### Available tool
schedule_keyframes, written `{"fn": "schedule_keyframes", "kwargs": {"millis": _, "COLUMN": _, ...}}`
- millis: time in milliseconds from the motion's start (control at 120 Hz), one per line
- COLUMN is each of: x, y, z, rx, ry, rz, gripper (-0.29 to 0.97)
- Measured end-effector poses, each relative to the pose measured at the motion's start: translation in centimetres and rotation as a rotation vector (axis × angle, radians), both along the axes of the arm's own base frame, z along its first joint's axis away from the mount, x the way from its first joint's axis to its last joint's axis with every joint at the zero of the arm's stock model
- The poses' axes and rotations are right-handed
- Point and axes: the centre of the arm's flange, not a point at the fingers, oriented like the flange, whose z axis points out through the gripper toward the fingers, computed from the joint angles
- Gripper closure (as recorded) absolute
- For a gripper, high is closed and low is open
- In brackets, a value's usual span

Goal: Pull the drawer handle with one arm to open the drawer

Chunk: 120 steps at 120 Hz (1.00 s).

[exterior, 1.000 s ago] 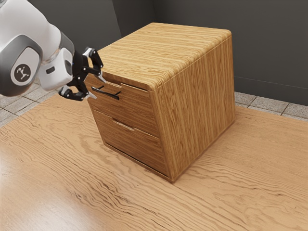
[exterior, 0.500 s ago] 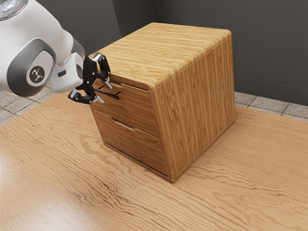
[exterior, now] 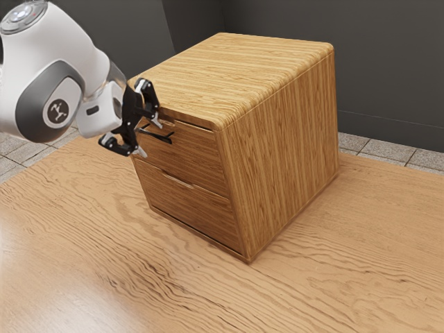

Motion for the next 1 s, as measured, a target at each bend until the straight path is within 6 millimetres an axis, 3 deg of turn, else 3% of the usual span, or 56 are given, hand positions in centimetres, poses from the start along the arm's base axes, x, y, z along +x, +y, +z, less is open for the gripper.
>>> {"fn": "schedule_keyframes", "kwargs": {"millis": 42, "x": -0.2, "y": 0.1, "z": 0.0, "rx": 0.001, "ry": 0.0, "rz": -0.002, "gripper": 0.07}}
{"fn": "schedule_keyframes", "kwargs": {"millis": 125, "x": -0.5, "y": 0.2, "z": 0.0, "rx": 0.002, "ry": -0.004, "rz": -0.007, "gripper": 0.33}}
{"fn": "schedule_keyframes", "kwargs": {"millis": 183, "x": -0.5, "y": 0.4, "z": 0.0, "rx": 0.003, "ry": -0.006, "rz": -0.006, "gripper": 0.4}}
{"fn": "schedule_keyframes", "kwargs": {"millis": 708, "x": -0.8, "y": 0.5, "z": 0.4, "rx": 0.002, "ry": -0.022, "rz": 0.005, "gripper": 0.68}}
{"fn": "schedule_keyframes", "kwargs": {"millis": 1000, "x": -1.9, "y": 0.3, "z": 0.4, "rx": 0.002, "ry": -0.023, "rz": 0.008, "gripper": 0.73}}
